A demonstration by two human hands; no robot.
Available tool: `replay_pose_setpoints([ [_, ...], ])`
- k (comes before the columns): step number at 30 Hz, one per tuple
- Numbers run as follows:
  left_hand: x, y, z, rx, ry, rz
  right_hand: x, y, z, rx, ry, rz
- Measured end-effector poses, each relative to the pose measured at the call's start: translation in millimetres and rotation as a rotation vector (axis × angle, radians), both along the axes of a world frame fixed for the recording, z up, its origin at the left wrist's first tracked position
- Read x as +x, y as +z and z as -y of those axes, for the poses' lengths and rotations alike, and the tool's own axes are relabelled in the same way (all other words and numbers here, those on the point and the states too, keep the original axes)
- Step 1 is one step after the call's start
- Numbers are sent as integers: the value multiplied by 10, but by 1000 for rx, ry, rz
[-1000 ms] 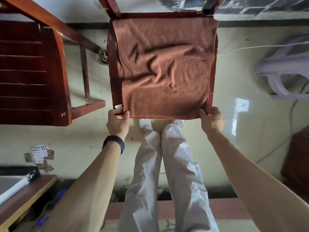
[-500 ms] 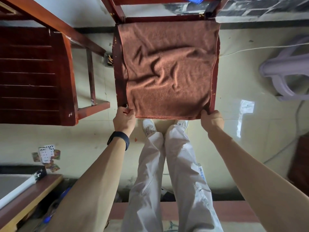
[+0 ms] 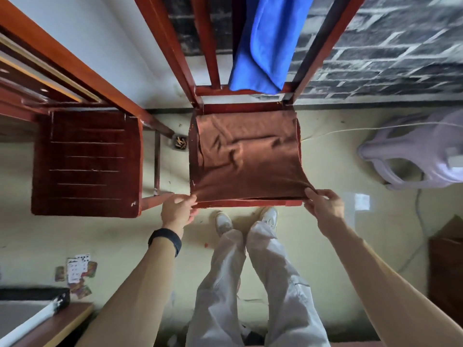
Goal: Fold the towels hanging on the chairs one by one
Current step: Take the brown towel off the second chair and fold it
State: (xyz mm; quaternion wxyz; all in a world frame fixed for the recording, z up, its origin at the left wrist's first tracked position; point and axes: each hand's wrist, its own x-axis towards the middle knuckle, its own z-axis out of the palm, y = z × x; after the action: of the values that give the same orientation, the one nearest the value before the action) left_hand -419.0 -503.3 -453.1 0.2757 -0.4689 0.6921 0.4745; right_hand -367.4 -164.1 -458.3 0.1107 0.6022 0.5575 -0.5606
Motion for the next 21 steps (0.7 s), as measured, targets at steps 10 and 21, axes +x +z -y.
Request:
replay_pose_setpoints([
  [10,-532,997,38,252,42,139,-397,734,3,19,134,-24],
  [21,-749,144,-947,501,46,143,-288,-76,-130,58,-28,-11],
])
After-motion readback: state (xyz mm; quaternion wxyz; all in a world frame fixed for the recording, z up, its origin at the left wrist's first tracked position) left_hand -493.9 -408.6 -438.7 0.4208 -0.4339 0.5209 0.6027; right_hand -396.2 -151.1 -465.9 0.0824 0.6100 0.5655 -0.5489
